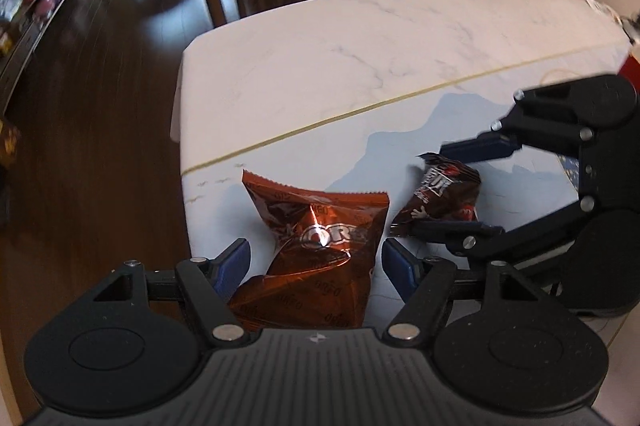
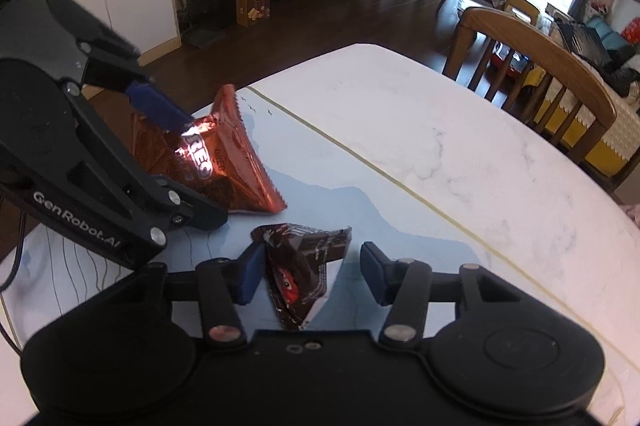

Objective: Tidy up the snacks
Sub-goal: 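Grasp the brown Oreo bag with the left gripper while the right gripper grasps the M&M's bag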

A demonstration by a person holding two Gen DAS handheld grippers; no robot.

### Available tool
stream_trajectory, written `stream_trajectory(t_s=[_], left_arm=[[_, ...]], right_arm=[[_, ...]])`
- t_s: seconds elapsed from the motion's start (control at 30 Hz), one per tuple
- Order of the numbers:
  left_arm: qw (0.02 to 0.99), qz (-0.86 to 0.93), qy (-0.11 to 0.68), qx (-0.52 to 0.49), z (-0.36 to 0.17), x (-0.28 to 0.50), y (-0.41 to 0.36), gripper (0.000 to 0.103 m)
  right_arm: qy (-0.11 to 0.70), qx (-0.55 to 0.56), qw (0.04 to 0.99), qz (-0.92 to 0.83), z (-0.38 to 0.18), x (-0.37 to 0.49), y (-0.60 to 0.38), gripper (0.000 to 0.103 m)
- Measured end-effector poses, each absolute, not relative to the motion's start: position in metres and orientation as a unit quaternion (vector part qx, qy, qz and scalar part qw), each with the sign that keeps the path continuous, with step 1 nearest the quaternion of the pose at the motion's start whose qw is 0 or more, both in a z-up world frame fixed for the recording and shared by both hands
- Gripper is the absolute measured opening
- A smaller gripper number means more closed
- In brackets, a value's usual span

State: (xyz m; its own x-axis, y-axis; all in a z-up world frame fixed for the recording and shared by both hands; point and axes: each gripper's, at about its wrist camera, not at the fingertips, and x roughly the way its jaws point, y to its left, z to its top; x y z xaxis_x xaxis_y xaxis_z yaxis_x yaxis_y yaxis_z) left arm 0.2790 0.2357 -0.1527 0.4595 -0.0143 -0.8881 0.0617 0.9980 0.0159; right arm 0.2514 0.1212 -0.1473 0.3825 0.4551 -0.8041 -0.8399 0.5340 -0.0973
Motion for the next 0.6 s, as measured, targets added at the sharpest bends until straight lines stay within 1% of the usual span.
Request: stream_trajectory(t_s=[0.03, 0.07, 0.1, 0.27, 0.6], left_arm=[[0.853, -0.019, 0.521, 0.016, -0.154, 0.278, 0.237, 0.065], [0.852, -0.018, 0.523, 0.008, -0.155, 0.277, 0.238, 0.06], [0.851, -0.014, 0.525, 0.003, -0.156, 0.275, 0.239, 0.057], [0.856, 0.007, 0.516, -0.02, -0.156, 0.265, 0.24, 0.051], [0.863, 0.026, 0.5, -0.061, -0.141, 0.23, 0.222, 0.05]], right_arm=[[0.379, -0.251, 0.792, 0.408, -0.148, 0.251, 0.121, 0.047], [0.381, -0.247, 0.792, 0.407, -0.148, 0.25, 0.121, 0.043], [0.381, -0.245, 0.794, 0.405, -0.147, 0.249, 0.121, 0.042], [0.378, -0.233, 0.802, 0.401, -0.143, 0.238, 0.117, 0.038], [0.382, -0.215, 0.816, 0.377, -0.12, 0.201, 0.089, 0.037]])
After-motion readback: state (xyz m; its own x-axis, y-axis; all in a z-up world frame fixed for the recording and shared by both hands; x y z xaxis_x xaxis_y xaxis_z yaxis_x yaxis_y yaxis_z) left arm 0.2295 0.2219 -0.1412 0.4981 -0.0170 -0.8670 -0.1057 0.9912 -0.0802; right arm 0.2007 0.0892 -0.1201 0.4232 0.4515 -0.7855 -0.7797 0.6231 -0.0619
